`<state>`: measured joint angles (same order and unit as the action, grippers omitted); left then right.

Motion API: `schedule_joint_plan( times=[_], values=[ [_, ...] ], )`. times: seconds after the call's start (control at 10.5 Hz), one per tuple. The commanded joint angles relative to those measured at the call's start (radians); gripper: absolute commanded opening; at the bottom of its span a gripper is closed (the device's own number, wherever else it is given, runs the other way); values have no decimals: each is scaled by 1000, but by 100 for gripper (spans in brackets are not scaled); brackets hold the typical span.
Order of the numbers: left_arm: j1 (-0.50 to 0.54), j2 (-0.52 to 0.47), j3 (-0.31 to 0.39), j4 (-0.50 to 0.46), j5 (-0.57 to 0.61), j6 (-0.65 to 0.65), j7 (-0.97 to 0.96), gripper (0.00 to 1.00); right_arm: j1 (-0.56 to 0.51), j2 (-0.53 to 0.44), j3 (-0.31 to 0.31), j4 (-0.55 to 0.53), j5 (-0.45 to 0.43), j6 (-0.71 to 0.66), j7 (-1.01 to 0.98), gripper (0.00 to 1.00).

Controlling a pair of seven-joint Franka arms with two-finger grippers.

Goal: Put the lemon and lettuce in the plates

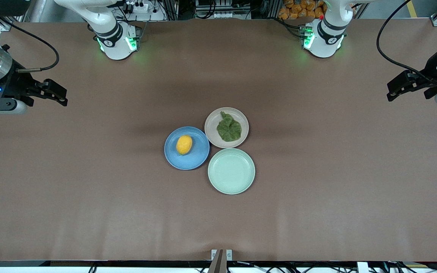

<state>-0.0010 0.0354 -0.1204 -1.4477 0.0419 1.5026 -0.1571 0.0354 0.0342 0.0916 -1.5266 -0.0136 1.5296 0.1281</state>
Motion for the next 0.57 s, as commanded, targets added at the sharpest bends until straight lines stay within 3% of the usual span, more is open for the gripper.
schedule_joint_plan(
  times=[0.0, 0.48],
  values=[
    [9, -18, -1, -14, -16, -8, 31, 100, 1, -8, -4, -7, 27, 4, -8, 100],
    [7, -18, -1, -14, -10, -8, 31, 100, 0, -8, -4, -7, 27, 3, -8, 100]
  ],
)
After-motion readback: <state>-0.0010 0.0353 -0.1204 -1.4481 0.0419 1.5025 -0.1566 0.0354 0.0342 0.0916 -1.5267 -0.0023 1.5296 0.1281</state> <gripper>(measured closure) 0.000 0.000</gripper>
